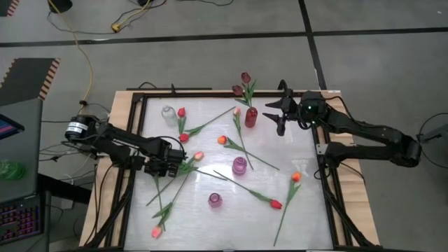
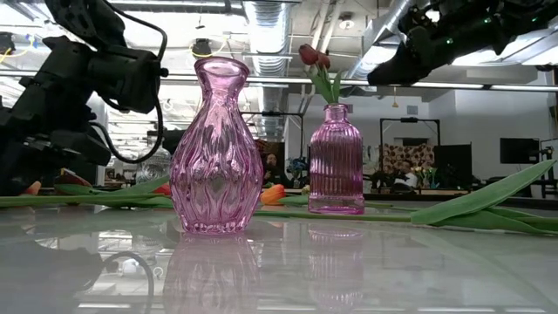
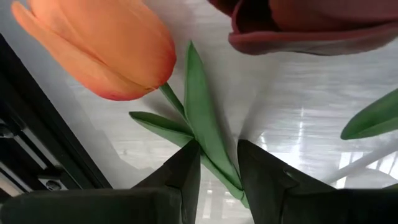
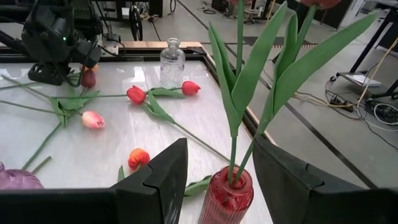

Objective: Sort flowers into vase by color
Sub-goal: Put the middle left orange flower into the clear vase

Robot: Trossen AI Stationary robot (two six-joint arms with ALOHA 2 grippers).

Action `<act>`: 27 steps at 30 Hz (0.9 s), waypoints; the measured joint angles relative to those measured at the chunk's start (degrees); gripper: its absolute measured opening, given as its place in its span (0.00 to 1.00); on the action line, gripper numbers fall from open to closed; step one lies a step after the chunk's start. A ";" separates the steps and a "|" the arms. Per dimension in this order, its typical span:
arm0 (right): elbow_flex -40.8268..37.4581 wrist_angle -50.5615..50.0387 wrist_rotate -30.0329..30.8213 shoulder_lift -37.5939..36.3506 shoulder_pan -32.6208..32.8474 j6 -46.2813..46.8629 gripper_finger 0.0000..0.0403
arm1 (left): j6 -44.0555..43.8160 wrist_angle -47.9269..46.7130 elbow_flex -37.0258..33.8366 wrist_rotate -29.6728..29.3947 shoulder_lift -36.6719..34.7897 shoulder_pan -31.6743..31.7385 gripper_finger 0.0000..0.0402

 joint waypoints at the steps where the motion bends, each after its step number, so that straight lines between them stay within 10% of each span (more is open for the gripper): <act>1: 0.00 0.05 0.00 0.00 0.00 0.00 0.51 | 0.00 0.07 -0.01 -0.05 0.01 -0.01 0.24; 12: 0.00 0.04 0.00 0.00 0.00 0.00 0.51 | 1.08 0.86 -0.11 -0.65 0.08 -0.01 0.01; 27: 0.00 0.06 0.00 0.00 0.00 0.00 0.51 | 1.65 0.99 -0.52 -7.92 -12.28 -0.05 0.00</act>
